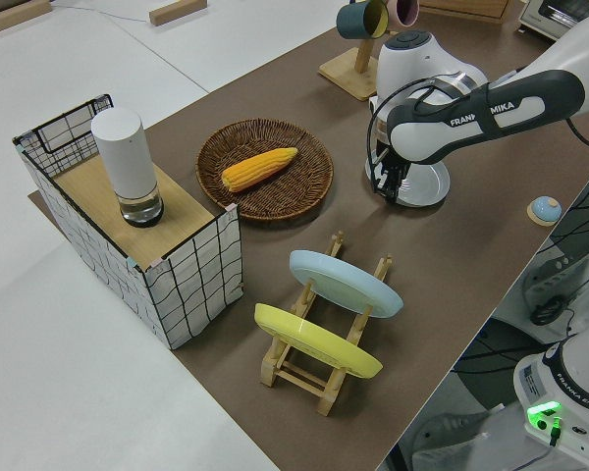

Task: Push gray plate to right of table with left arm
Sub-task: 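Push the gray plate with the left gripper away from the basket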

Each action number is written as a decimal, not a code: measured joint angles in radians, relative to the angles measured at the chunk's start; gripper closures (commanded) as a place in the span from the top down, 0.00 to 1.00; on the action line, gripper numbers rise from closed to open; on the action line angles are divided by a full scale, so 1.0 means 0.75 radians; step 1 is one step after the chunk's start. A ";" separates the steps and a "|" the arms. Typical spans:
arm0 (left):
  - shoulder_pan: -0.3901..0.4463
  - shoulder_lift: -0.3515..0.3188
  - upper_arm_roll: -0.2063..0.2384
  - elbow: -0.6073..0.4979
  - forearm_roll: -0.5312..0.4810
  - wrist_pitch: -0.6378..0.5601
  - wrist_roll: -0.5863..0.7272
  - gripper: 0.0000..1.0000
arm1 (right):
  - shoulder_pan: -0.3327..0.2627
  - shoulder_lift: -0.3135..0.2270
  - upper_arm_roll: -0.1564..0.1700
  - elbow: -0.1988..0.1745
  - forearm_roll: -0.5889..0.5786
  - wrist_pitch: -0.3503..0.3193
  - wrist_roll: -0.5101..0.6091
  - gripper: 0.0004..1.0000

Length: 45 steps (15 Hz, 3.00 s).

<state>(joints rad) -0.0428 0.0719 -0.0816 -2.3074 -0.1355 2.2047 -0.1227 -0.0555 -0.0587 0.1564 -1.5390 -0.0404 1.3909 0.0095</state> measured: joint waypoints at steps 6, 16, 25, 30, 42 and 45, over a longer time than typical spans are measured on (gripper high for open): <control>-0.002 0.007 -0.150 -0.001 -0.076 0.027 -0.113 0.00 | 0.000 0.000 0.000 0.000 0.000 0.000 0.000 1.00; -0.026 0.053 -0.451 0.000 -0.195 0.203 -0.403 0.00 | 0.000 0.000 0.000 0.000 0.000 0.000 0.000 1.00; -0.222 0.139 -0.464 0.072 -0.224 0.335 -0.573 0.00 | 0.000 0.000 0.000 0.000 0.000 0.000 0.000 1.00; -0.306 0.207 -0.465 0.126 -0.243 0.420 -0.608 0.00 | 0.000 0.000 0.000 0.000 0.000 0.000 0.000 1.00; -0.426 0.343 -0.466 0.274 -0.243 0.498 -0.725 0.99 | 0.000 0.000 0.000 0.000 0.000 0.000 0.000 1.00; -0.431 0.344 -0.467 0.280 -0.242 0.497 -0.725 0.99 | 0.000 0.000 0.000 0.000 0.000 0.000 0.000 1.00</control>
<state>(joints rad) -0.3660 0.3303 -0.4317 -2.0976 -0.3171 2.5773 -0.6662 -0.0555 -0.0587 0.1564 -1.5390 -0.0404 1.3909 0.0095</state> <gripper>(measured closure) 0.581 0.004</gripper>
